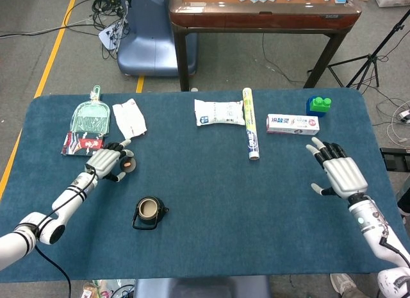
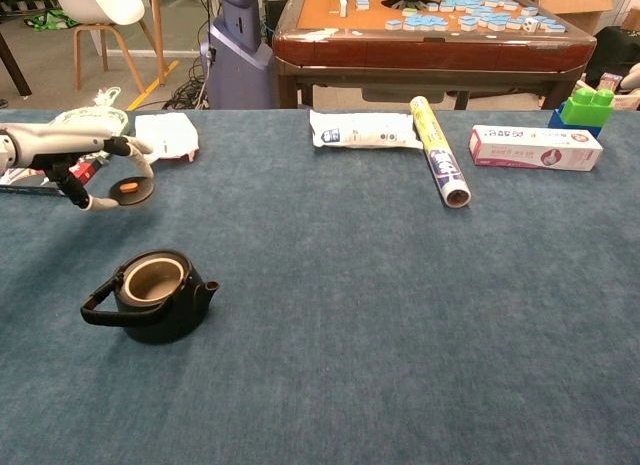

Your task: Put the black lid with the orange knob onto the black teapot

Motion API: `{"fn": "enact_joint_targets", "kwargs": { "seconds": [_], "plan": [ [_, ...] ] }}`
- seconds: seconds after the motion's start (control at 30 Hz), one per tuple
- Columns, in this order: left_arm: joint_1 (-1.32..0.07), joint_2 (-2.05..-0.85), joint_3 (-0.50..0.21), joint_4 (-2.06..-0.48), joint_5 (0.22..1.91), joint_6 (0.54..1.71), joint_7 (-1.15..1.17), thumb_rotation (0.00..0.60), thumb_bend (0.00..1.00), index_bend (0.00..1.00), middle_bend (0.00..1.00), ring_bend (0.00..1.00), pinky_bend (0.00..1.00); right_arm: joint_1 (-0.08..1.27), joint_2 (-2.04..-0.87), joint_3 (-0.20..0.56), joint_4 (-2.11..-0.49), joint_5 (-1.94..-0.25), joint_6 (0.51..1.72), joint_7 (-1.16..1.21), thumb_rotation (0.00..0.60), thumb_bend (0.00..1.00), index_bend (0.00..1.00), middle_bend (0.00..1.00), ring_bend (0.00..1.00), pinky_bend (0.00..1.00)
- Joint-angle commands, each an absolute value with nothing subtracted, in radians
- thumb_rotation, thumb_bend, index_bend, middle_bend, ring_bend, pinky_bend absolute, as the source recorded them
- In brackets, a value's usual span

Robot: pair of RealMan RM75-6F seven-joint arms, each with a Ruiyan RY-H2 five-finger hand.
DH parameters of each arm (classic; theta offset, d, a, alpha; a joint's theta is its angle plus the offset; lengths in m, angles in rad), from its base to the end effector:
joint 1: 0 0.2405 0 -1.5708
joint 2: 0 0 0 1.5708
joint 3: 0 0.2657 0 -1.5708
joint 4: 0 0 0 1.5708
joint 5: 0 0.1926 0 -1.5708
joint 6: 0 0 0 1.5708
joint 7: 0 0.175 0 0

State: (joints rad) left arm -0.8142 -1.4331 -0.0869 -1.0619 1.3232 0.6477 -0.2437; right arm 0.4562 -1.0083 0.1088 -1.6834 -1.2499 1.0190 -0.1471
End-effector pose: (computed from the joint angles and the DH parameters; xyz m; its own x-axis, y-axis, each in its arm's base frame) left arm -0.2396 0.4375 0.0373 0.4709 0.4135 0.7793 0.8803 -0.2777 -0.3846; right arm -0.2669 -0.3224 0.1610 0.5305 -0.2348 0.8145 -0.8477 -0.1493 0.5091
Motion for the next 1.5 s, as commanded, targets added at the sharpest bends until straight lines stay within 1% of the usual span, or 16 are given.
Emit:
{"fn": "enact_joint_targets", "kwargs": {
  "seconds": [0.03, 0.33, 0.63, 1.07, 1.5],
  "plan": [
    [-0.799, -1.392, -0.092, -1.125, 1.293, 0.654, -0.207, 0.6, 0.36, 0.42, 0.0, 0.0, 0.0, 0.462, -1.011, 0.11, -1.677, -1.252, 1.011, -0.143, 0.6, 0.25, 0.01, 0.0, 0.0, 0.0],
    [-0.761, -1.314, -0.097, -1.283, 1.2, 0.695, -0.078, 0.6, 0.36, 0.42, 0.0, 0.0, 0.0, 0.485, -1.03, 0.111, -1.632, -1.271, 0.978, -0.111, 0.6, 0.25, 0.01, 0.0, 0.0, 0.0],
    [-0.737, -1.279, -0.096, -1.418, 1.081, 0.757, 0.087, 0.6, 0.36, 0.42, 0.0, 0.0, 0.0, 0.498, -1.045, 0.1, -1.584, -1.319, 0.954, -0.053, 0.6, 0.25, 0.01, 0.0, 0.0, 0.0],
    [-0.699, -1.241, -0.071, -1.626, 0.94, 0.899, 0.303, 0.6, 0.36, 0.42, 0.0, 0.0, 0.0, 0.501, -1.062, 0.076, -1.509, -1.412, 0.96, 0.068, 0.6, 0.25, 0.01, 0.0, 0.0, 0.0],
    [-0.691, -1.213, -0.053, -1.817, 0.841, 1.017, 0.475, 0.6, 0.36, 0.42, 0.0, 0.0, 0.0, 0.507, -1.058, 0.062, -1.484, -1.474, 0.981, 0.131, 0.6, 0.25, 0.01, 0.0, 0.0, 0.0]
  ]
}}
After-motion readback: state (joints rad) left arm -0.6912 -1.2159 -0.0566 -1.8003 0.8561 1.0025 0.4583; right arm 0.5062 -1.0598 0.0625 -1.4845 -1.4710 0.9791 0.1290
